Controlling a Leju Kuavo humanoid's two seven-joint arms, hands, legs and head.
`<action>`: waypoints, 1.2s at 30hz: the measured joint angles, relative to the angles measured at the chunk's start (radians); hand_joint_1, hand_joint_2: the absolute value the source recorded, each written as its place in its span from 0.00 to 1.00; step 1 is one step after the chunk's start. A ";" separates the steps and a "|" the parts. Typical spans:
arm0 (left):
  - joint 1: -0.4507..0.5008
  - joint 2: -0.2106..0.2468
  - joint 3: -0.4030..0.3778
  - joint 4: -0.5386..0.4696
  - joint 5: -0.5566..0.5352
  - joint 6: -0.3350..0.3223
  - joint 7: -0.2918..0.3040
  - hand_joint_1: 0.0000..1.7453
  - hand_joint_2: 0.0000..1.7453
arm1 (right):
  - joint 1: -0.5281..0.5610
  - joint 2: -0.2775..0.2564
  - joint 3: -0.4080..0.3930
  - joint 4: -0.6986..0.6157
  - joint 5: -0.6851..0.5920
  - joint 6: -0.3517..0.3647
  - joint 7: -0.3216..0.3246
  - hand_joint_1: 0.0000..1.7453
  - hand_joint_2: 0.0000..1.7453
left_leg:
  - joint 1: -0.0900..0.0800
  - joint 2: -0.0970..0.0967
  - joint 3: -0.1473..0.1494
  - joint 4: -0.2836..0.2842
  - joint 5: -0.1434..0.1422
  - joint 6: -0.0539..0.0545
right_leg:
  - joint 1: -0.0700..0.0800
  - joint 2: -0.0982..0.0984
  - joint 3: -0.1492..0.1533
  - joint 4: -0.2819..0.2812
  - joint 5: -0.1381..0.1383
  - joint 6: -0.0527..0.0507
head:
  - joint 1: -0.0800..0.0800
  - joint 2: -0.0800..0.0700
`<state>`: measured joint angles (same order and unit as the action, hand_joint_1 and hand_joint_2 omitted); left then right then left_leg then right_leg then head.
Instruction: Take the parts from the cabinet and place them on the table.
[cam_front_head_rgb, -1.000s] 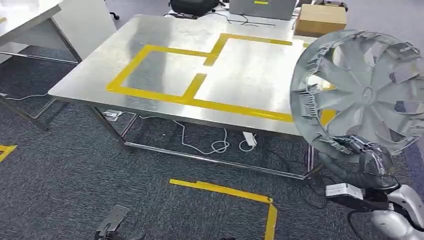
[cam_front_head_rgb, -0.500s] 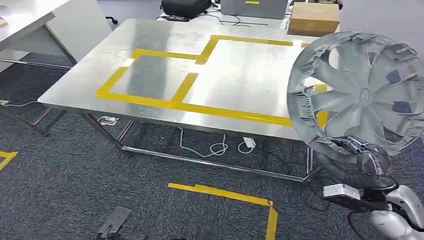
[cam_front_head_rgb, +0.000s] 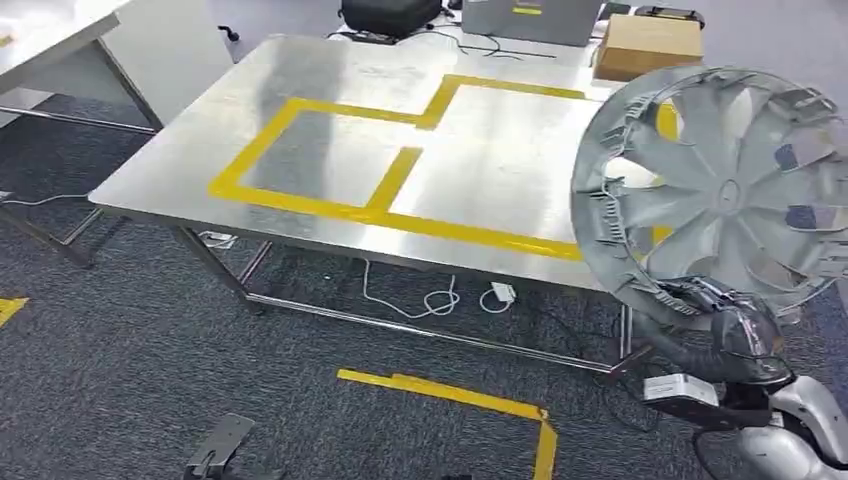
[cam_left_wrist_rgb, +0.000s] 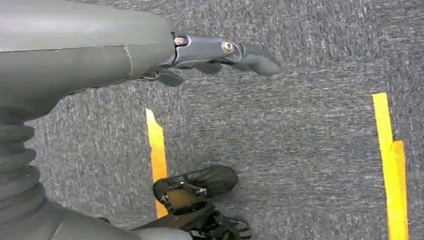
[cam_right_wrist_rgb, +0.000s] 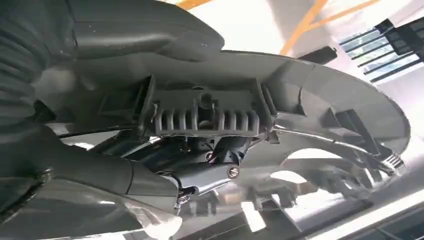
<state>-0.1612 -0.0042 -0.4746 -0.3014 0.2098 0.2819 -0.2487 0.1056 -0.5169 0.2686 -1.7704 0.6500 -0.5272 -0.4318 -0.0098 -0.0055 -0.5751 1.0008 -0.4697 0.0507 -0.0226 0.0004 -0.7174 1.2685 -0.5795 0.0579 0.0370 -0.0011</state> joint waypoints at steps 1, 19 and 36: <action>0.000 -0.001 0.000 0.000 0.000 0.000 0.000 0.00 1.00 | 0.000 0.000 0.000 0.000 0.000 0.000 0.000 1.00 1.00 | 0.001 0.000 0.008 0.002 -0.007 -0.003 | -0.002 -0.001 0.037 -0.089 0.058 0.001 | 0.001 0.000; 0.017 0.016 0.000 0.000 -0.004 -0.011 -0.018 0.00 1.00 | 0.067 0.001 -0.006 -0.030 0.018 -0.009 0.017 1.00 1.00 | -0.004 -0.002 -0.049 0.067 0.017 -0.022 | -0.005 0.003 0.172 -0.246 0.046 -0.038 | -0.005 0.000; 0.016 0.010 0.000 0.000 -0.001 -0.011 -0.015 0.00 1.00 | 0.076 0.001 -0.008 -0.030 0.000 -0.011 0.005 1.00 1.00 | -0.007 -0.002 0.005 0.027 -0.029 -0.023 | -0.002 -0.001 0.117 -0.238 0.086 -0.016 | -0.003 0.000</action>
<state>-0.1451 0.0053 -0.4742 -0.3014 0.2090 0.2712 -0.2636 0.1819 -0.5161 0.2605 -1.8006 0.6497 -0.5386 -0.4269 -0.0167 -0.0077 -0.5700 1.0283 -0.4985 0.0279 -0.0245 -0.0002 -0.6007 1.0306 -0.4933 0.0414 0.0343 -0.0011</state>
